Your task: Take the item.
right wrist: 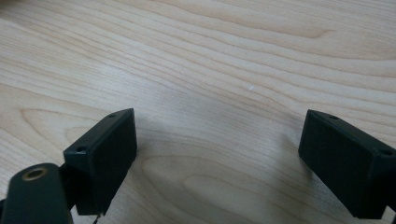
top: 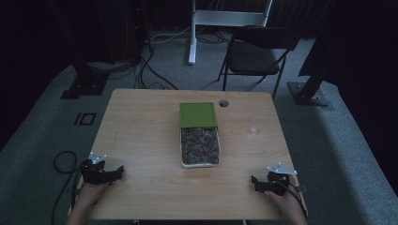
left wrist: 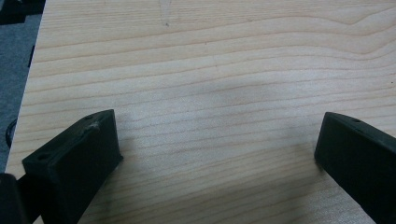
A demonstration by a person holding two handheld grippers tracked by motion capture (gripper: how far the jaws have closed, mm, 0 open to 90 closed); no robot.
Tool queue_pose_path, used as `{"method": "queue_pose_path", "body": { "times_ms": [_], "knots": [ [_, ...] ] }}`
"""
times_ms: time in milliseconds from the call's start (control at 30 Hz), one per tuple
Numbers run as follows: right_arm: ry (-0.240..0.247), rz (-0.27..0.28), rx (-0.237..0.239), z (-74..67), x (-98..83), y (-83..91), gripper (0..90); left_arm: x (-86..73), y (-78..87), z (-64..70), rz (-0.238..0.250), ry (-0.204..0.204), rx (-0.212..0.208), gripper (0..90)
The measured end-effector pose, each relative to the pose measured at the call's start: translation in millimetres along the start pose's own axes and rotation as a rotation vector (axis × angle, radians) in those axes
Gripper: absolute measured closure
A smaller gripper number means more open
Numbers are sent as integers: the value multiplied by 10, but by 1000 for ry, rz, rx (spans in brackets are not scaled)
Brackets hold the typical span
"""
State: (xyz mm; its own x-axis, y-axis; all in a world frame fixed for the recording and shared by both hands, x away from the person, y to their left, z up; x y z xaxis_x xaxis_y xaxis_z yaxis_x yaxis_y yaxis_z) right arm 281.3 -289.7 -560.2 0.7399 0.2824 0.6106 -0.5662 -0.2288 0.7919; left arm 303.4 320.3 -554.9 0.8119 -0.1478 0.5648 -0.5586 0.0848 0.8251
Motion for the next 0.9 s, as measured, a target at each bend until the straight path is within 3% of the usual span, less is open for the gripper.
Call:
{"method": "queue_pose_path", "body": {
  "times_ms": [400, 500, 800, 900],
  "knots": [
    [9, 0, 8, -10, -13, 13, 115, -2, 1, -6, 2, -3, -4, 5],
    [-15, 7, 24, -8, -15, 23, 116, -2, 1, -6, 2, -3, -4, 5],
    [-33, 19, 15, 9, 48, 102, 137, -7, 5, -7, 1, -8, -7, 5],
    [-18, 20, 7, 1, 71, 132, 135, -7, 6, -7, 0, -9, -7, 5]
  ]
}}
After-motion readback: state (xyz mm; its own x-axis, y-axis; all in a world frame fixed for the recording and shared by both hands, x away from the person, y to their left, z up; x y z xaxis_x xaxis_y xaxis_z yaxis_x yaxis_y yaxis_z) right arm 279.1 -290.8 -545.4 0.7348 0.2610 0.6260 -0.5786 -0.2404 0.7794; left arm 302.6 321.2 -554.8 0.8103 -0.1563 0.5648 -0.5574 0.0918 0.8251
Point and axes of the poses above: each handheld gripper's, and its own axes: y roughly backward along the jaws, x roughly out of its top, z roughly to its right, the point moved 1 cm from there along -y, roughly forward along the jaws, and after that the axes turned 9 degrees about -z, right-handed, at the moved point
